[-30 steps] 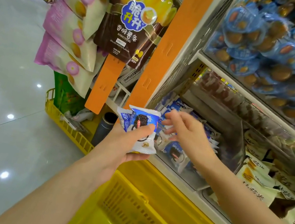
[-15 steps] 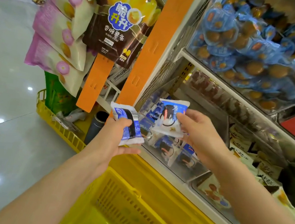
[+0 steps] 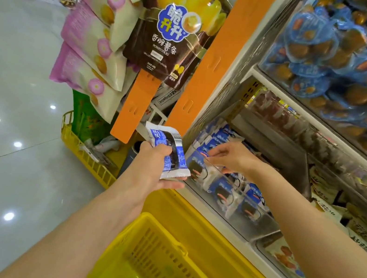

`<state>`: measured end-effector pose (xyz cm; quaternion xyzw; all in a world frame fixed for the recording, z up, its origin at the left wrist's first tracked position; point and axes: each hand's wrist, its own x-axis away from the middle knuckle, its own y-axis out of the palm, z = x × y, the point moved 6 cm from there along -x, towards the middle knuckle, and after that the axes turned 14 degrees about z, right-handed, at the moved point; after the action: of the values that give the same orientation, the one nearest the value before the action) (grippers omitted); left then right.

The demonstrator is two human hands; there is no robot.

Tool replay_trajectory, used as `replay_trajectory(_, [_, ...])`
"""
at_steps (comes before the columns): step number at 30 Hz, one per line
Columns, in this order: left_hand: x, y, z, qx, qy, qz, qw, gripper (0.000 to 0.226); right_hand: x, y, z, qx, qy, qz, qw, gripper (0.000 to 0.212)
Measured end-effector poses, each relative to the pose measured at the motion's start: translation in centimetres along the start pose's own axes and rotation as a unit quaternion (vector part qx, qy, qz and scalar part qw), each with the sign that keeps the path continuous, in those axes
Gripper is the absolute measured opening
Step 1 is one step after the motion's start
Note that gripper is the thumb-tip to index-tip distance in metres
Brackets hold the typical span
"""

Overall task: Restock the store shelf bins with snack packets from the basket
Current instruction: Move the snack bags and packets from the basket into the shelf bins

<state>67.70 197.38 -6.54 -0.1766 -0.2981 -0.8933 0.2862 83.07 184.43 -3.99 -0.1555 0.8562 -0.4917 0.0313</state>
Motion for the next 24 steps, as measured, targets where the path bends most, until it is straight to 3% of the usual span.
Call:
replay_trajectory(5, [-0.2,0.2,-0.3,-0.009,-0.002,-0.004,1.0,0.038,-0.5,0.5,0.2,0.037,-0.019,-0.023,0.999,0.02])
replay_trajectory(10, [0.1,0.9,-0.7,-0.034,0.007,-0.01,0.999,0.044,0.9,1.0,0.4,0.075,-0.02,-0.025,0.997,0.063])
replay_trajectory(12, [0.3,1.1,-0.9,-0.056,0.022,-0.02,0.998,0.042,2.3,0.5,-0.2,0.061,-0.069,0.055,0.994,0.059])
replay_trajectory(14, [0.6,1.1,-1.1,-0.087,0.046,-0.031,0.995,0.037,3.9,-0.8,-0.8,-0.013,-0.107,0.167,0.98,0.049])
replay_trajectory(16, [0.7,1.0,-1.5,-0.125,0.08,-0.042,0.988,0.028,5.6,-1.8,-0.6,-0.09,-0.104,0.223,0.965,0.04])
replay_trajectory(18, [0.9,1.2,-1.9,-0.153,0.104,-0.054,0.981,0.022,7.4,-2.0,-0.4,-0.165,-0.076,0.194,0.964,0.033])
replay_trajectory(22, [1.8,2.3,-3.0,-0.177,0.124,-0.11,0.97,0.018,11.1,-0.7,-0.6,-0.236,-0.058,0.042,0.969,0.019])
replay_trajectory(24, [2.3,3.0,-3.3,-0.168,0.13,-0.139,0.967,0.024,12.2,-1.4,-1.0,-0.252,-0.076,0.055,0.963,0.012])
